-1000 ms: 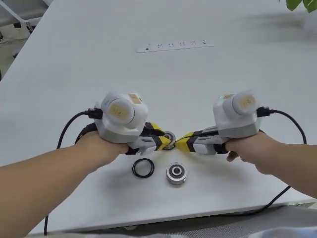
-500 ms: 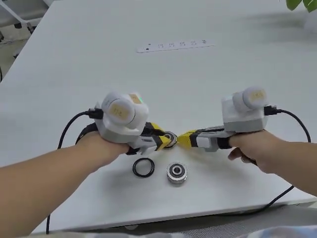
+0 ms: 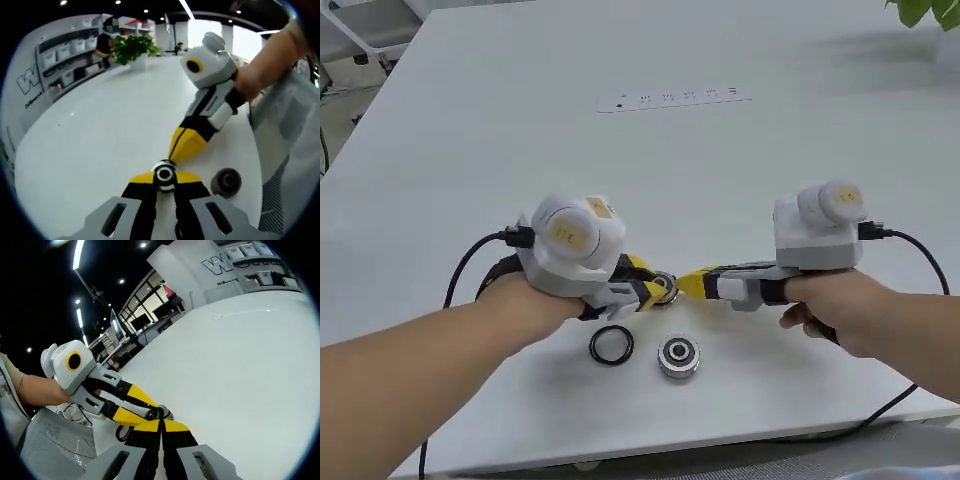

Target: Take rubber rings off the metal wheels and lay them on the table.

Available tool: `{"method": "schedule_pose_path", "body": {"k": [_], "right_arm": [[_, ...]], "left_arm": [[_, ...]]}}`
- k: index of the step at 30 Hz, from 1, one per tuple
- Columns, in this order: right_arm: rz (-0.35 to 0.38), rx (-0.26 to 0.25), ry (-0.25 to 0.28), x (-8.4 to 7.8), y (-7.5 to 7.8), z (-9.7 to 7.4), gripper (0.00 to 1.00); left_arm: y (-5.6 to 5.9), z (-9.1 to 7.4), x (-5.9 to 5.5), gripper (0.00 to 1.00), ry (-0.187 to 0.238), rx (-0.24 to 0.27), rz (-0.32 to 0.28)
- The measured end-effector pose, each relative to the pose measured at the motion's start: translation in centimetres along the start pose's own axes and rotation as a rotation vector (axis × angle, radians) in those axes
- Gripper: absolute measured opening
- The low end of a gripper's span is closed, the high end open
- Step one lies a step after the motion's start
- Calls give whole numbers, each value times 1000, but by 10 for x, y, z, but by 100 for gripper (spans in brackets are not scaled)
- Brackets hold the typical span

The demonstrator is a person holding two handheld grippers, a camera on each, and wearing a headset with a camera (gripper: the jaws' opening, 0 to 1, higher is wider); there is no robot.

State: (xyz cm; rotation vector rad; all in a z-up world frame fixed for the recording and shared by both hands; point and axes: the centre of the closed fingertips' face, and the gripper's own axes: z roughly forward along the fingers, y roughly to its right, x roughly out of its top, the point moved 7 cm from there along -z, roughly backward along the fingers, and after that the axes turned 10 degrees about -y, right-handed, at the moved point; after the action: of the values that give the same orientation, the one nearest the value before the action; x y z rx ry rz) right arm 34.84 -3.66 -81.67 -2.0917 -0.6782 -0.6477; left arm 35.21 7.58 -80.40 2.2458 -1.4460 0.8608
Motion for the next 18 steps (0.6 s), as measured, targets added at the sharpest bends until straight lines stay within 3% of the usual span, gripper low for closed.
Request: {"method": "schedule_pose_path", "body": {"k": [16,17,18], "right_arm": [[-9,52,-7,1,-7,2,0],[-9,58,-7,2,-8,2,0],[-18,95,6,3,-11,2,0]], "left_arm": [[2,0,-2,14,10,2,-4],[1,1,-2,14,14,1,-8],[1,1,-2,14,17,-2,-10]]}}
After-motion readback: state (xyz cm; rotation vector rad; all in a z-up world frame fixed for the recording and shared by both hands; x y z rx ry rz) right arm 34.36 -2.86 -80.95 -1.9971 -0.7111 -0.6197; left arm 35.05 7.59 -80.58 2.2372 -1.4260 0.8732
